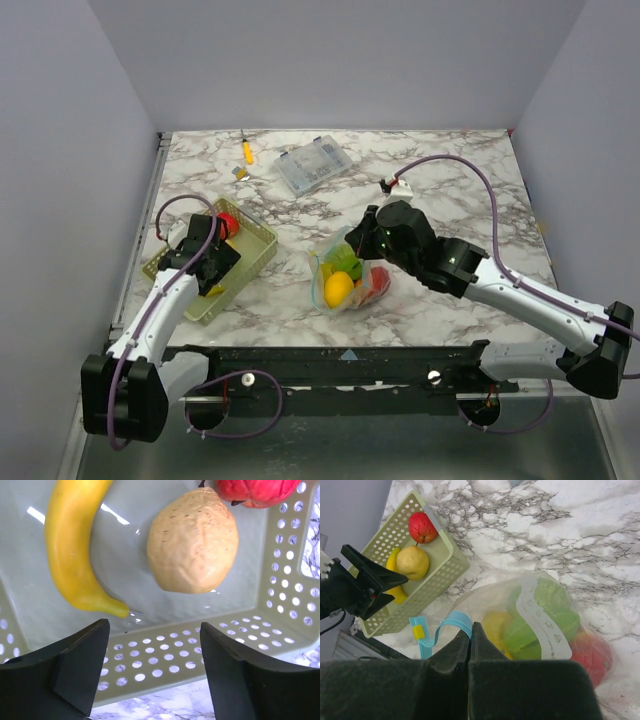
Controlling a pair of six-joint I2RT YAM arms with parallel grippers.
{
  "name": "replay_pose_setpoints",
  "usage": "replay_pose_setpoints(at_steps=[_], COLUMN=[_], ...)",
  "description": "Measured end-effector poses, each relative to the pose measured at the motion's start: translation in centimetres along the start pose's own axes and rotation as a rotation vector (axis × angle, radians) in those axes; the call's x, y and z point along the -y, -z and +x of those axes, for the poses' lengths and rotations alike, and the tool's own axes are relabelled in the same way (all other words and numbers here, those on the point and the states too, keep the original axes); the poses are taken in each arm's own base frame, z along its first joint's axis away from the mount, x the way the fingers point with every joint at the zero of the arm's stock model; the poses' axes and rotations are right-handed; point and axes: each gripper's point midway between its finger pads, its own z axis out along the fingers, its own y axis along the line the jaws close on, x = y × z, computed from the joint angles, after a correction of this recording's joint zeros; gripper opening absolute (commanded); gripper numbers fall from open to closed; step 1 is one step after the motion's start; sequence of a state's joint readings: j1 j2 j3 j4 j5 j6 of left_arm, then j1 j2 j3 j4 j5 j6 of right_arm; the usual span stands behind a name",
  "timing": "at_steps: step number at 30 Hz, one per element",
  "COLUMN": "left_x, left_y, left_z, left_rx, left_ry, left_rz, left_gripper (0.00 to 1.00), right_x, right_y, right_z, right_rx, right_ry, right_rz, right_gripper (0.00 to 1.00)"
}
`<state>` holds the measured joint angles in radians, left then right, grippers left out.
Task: Place the food in the zip-top bag and seal the zipper
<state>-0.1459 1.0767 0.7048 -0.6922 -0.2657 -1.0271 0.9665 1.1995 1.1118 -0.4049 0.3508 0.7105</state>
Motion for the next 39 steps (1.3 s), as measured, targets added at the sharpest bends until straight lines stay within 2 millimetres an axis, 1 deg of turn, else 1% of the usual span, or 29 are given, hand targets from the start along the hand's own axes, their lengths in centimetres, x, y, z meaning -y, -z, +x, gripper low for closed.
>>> replay_pose_setpoints(at_steps=[3,7,10,13,16,19,20,22,24,26,27,28,31,34,37,39], left_x=[-0.3,-1.7,-3.2,-4.5,-5.5,-6.7,-7.2,-7.9,-8.4,-8.8,-8.9,-9.0,-9.2,-9.3,-8.5,-7.3], left_y=[0.5,0.4,0.3,0.2,-0.2,-1.7,-2.5,-3.5,-4.0,-4.2,-4.1,-4.0,-3.7,-2.8,-1.1,0.6], left_z=[-0.8,-2.5,-3.5,-4.4,-4.8,-4.2,-3.6,-2.4,-1.5,-1.1,-1.0,-1.0,-1.1,-1.8,-3.6,-5.1], left_rx=[0.023,0.053,0.082,0.105,0.102,0.042,0.000,-0.063,-0.104,-0.121,-0.123,-0.125,-0.114,-0.071,0.005,0.077], left_ry=[-0.018,-0.011,0.013,0.033,0.061,0.086,0.097,0.104,0.112,0.122,0.127,0.130,0.144,0.153,0.154,0.141], left_rz=[0.015,-0.013,-0.063,-0.110,-0.151,-0.217,-0.252,-0.300,-0.340,-0.363,-0.370,-0.376,-0.391,-0.388,-0.330,-0.253], left_gripper=[0.75,0.74,0.76,0.80,0.79,0.71,0.69,0.64,0.52,0.34,0.30,0.26,0.24,0.19,0.11,0.05], right_x=[0.1,0.1,0.1,0.2,0.2,0.3,0.3,0.3,0.3,0.4,0.4,0.5,0.5,0.5,0.5,0.3], right_y=[0.1,0.4,0.6,0.7,0.8,0.8,0.8,0.8,0.9,1.0,1.1,1.2,1.3,1.3,1.2,1.0], right_z=[0.2,0.1,0.1,0.1,0.1,0.1,0.2,0.2,0.1,0.1,0.1,0.1,0.1,0.1,0.1,0.2], right_rx=[-0.001,0.006,0.009,0.009,0.012,0.013,0.013,0.014,0.016,0.020,0.021,0.022,0.023,0.023,0.024,0.023], right_ry=[-0.004,-0.010,-0.011,-0.012,-0.012,-0.011,-0.008,-0.005,-0.006,-0.007,-0.008,-0.008,-0.009,-0.009,-0.009,-0.009], right_rz=[-0.003,-0.014,-0.019,-0.020,-0.023,-0.023,-0.023,-0.024,-0.026,-0.029,-0.030,-0.030,-0.032,-0.032,-0.033,-0.036], right_gripper=[0.01,0.01,0.01,0.01,0.01,0.01,0.01,0.01,0.01,0.01,0.01,0.01,0.01,0.01,0.01,0.01])
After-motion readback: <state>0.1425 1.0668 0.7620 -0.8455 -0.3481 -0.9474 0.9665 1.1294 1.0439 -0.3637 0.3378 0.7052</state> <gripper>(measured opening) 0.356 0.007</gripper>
